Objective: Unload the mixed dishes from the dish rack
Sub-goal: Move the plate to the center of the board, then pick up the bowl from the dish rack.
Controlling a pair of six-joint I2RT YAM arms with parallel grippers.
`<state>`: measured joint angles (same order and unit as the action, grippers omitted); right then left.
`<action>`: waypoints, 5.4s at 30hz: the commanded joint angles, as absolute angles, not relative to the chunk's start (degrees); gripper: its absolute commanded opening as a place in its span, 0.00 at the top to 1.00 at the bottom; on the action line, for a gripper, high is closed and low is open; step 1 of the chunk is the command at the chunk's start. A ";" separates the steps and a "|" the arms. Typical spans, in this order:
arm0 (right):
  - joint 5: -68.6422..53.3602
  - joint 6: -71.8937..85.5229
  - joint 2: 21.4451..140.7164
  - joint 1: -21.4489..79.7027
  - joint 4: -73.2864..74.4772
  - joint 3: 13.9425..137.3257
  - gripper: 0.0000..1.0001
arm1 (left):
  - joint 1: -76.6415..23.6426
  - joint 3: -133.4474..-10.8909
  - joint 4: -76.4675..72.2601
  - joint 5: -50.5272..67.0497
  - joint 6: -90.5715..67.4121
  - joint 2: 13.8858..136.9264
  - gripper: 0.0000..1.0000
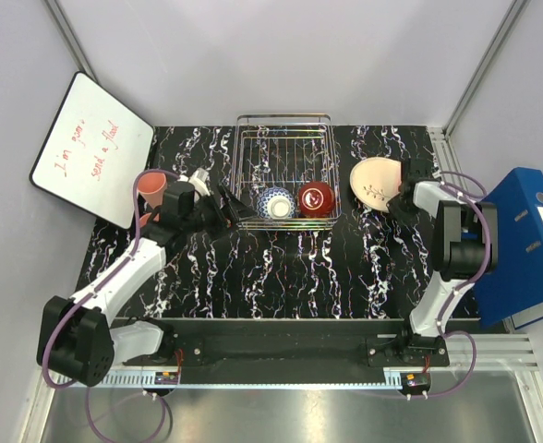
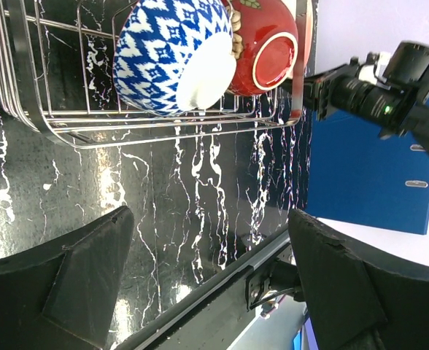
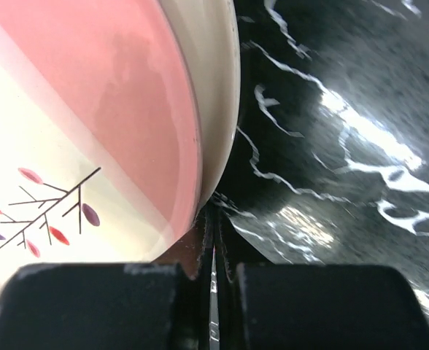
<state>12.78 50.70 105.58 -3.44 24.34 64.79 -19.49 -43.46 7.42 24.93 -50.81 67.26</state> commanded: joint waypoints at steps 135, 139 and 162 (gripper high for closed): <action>-18.46 46.05 57.22 10.72 2.02 42.80 0.44 | -19.51 -79.90 15.21 53.00 -22.50 110.49 1.00; -18.54 46.06 57.30 10.72 1.85 43.07 0.44 | -20.83 -80.67 18.17 45.55 -18.83 101.02 1.00; -18.28 44.56 56.25 10.81 7.37 45.78 0.46 | -50.17 -89.75 38.06 -26.60 15.01 93.69 1.00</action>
